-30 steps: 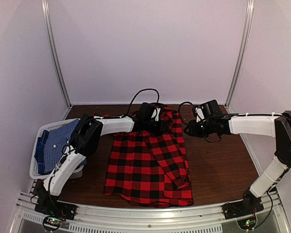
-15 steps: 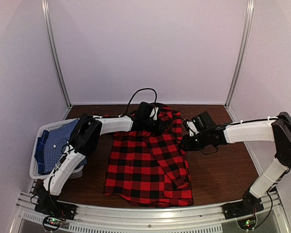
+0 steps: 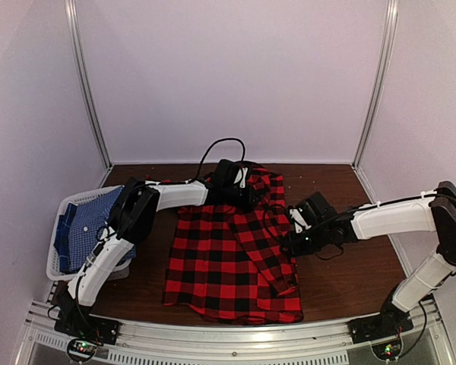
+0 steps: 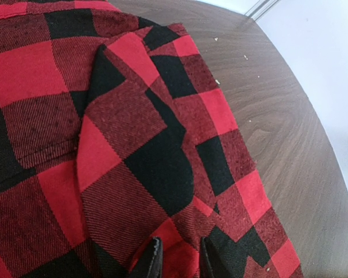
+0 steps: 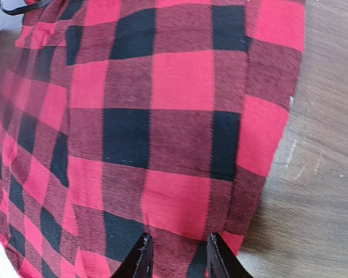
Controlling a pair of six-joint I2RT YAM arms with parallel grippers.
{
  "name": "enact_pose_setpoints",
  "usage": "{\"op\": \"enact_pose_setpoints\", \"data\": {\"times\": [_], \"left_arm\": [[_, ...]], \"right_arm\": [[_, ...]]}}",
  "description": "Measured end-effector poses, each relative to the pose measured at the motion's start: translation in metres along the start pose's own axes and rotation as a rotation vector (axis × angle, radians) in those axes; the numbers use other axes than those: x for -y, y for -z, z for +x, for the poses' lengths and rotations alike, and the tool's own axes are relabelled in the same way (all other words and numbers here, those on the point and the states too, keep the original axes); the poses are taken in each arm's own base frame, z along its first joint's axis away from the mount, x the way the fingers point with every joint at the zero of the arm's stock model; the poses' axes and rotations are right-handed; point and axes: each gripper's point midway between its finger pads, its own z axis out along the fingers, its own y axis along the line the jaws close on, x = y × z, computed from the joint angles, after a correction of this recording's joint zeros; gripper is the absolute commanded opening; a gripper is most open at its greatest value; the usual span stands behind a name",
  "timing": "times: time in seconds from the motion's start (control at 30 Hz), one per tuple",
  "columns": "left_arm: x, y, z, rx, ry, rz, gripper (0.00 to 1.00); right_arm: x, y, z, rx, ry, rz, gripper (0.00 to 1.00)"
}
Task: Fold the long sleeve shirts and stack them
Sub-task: Smooth out the 1/3-folded shirt at the center of the board.
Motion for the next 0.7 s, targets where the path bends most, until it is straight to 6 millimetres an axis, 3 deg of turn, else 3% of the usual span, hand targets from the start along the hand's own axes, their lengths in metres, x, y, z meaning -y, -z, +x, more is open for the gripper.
{"op": "enact_pose_setpoints", "data": {"times": [0.5,0.7], "left_arm": [[0.002,0.000,0.001,-0.006,0.000,0.011,0.23],[0.001,0.000,0.001,-0.006,0.001,0.013,0.24]], "right_arm": [[0.009,-0.011,0.005,-0.003,-0.030,0.034,0.39],[0.009,-0.012,0.005,-0.002,-0.043,0.033,0.29]]}}
